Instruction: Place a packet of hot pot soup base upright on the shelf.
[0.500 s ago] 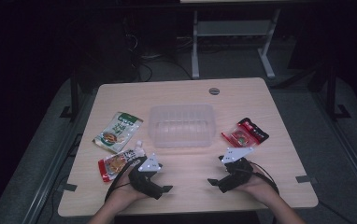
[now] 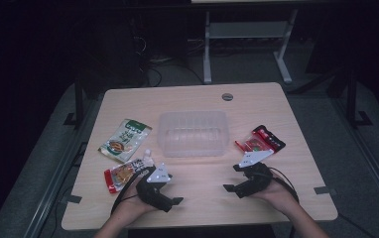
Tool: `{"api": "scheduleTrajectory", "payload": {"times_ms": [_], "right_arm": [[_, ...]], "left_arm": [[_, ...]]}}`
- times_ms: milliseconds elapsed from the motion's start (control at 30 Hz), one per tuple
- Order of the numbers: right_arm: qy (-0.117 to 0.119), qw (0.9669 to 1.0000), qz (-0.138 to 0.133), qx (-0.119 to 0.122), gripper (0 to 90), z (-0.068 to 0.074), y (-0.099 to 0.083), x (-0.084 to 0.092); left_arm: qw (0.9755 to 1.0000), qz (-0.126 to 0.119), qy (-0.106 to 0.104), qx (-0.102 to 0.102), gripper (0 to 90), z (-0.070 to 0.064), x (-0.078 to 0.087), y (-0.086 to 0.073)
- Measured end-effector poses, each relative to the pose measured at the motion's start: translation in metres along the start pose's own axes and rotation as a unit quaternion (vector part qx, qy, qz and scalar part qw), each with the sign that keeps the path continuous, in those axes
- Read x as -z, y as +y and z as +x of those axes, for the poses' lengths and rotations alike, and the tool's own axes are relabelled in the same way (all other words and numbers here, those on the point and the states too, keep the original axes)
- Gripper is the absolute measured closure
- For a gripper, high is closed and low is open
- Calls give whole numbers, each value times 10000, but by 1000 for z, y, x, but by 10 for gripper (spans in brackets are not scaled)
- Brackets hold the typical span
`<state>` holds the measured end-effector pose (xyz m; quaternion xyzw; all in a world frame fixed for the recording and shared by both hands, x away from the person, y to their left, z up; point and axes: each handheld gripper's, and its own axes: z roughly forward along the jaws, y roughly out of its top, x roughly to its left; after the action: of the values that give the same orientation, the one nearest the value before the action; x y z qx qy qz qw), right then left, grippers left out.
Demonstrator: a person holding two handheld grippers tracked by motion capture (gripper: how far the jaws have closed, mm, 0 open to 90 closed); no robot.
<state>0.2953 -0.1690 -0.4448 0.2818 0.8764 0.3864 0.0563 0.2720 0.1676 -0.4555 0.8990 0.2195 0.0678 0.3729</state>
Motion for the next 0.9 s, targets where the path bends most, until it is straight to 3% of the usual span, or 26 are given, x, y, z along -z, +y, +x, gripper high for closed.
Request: {"api": "scheduleTrajectory", "payload": {"times_ms": [67,100,333,433,600,733,900], "right_arm": [[-81,10000,17,-11,282,-4,2,3],[-168,9998,-20,-83,348,-7,3,7],[-206,9996,-18,-203,518,-16,7,11],[-211,9994,-106,-266,634,-20,10,14],[-255,9992,-114,-268,745,-25,13,15],[-340,9991,-12,-241,892,-30,14,19],[-543,9982,-83,-236,900,-46,20,23]], "left_arm": [[10000,55,-16,-31,129,1,1,-1],[10000,0,-24,54,129,1,3,-2],[10000,0,-46,9,133,2,6,-1],[10000,-30,-51,79,132,2,6,0],[9999,-45,-36,104,133,2,7,1],[9999,16,-74,110,136,1,6,0],[9998,29,-79,154,137,1,6,1]]}}
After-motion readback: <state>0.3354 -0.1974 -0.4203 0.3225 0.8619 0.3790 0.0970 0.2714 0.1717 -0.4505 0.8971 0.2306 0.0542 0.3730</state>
